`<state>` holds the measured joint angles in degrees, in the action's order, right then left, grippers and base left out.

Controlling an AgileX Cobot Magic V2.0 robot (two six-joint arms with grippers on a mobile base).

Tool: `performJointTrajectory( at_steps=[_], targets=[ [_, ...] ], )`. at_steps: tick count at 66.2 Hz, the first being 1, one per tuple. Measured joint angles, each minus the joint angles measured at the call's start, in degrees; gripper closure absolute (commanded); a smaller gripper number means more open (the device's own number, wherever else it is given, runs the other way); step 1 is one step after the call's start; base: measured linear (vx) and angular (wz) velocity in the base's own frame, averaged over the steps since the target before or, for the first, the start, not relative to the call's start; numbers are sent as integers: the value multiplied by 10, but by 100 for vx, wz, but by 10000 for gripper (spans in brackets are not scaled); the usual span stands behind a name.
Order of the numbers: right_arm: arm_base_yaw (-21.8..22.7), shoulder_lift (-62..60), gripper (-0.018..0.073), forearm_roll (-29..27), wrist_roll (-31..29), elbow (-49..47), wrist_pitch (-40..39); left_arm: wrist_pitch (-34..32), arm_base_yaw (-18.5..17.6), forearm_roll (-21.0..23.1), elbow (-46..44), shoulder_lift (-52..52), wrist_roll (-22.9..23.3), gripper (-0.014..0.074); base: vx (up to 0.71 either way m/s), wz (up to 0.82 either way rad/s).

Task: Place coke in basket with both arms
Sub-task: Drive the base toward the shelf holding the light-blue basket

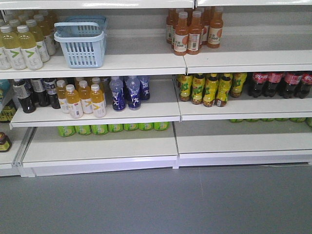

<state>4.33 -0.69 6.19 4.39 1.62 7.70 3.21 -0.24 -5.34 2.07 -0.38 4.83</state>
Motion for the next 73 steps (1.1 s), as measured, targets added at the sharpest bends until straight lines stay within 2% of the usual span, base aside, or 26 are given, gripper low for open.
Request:
performJointTrajectory(
  at_steps=[73],
  targets=[
    [0,0,568,0,0,0,0,0,0,0,0,0,0,603,10,1]
  ],
)
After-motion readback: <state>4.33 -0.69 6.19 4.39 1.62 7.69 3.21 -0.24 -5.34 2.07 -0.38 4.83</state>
